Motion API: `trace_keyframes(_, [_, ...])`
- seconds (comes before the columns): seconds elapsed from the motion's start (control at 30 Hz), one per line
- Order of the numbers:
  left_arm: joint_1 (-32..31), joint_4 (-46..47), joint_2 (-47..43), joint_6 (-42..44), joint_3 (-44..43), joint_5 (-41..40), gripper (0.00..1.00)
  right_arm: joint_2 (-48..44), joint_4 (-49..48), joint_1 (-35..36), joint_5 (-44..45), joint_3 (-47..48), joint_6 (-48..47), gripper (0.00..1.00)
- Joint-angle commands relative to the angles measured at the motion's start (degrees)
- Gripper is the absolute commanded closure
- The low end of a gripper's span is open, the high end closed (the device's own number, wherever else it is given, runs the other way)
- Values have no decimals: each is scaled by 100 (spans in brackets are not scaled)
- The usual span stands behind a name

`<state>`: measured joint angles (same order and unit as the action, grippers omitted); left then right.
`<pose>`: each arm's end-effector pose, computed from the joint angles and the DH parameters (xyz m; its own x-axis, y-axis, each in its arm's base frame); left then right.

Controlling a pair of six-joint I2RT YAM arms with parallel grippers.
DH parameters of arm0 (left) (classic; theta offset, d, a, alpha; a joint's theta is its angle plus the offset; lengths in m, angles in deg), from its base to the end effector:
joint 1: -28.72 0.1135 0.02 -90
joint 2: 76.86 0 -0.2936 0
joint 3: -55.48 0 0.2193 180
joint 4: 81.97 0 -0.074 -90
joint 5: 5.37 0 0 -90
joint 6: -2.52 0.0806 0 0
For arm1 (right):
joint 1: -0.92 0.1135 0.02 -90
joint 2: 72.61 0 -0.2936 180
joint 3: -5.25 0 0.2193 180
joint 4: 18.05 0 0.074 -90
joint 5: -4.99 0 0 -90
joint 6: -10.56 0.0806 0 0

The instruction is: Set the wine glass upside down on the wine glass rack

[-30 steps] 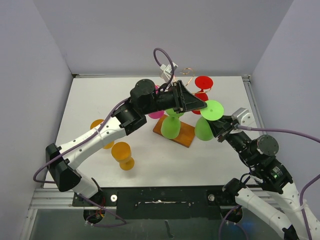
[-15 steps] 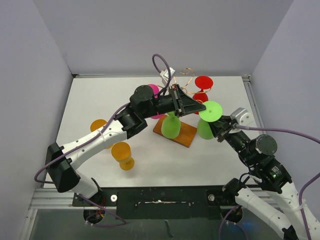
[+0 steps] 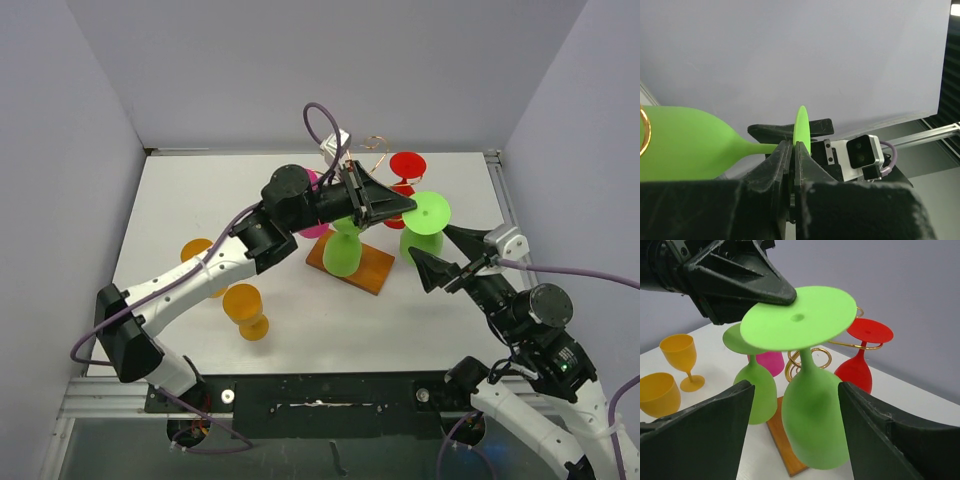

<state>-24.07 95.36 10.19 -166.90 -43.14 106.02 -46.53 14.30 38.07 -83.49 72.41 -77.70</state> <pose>0.1985 -0.3101 0.4738 -0.9260 -0.2940 -0.2369 0.2681 -0.0704 -0.9608 0.0606 0.0432 0.4101 0.1032 0.1163 -0.9878 -0.5862 0.8095 0.0340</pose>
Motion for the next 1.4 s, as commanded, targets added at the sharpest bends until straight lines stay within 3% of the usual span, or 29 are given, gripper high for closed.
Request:
trace_keyframes(0.0, [-4, 165, 216, -319, -586, -62, 100, -234, 218, 3, 168, 294, 136, 30])
trace_keyframes(0.3, [23, 181, 720, -575, -925, -32, 100, -761, 424, 12, 408, 458, 321, 22])
trace_keyframes(0.53, [55, -366, 1145, -165, -1535, -127, 100, -633, 255, 12, 367, 529, 183, 19])
trace_keyframes(1.37, [460, -890, 1117, 237, -1448, -652, 100, -699, -118, 11, 501, 312, 334, 16])
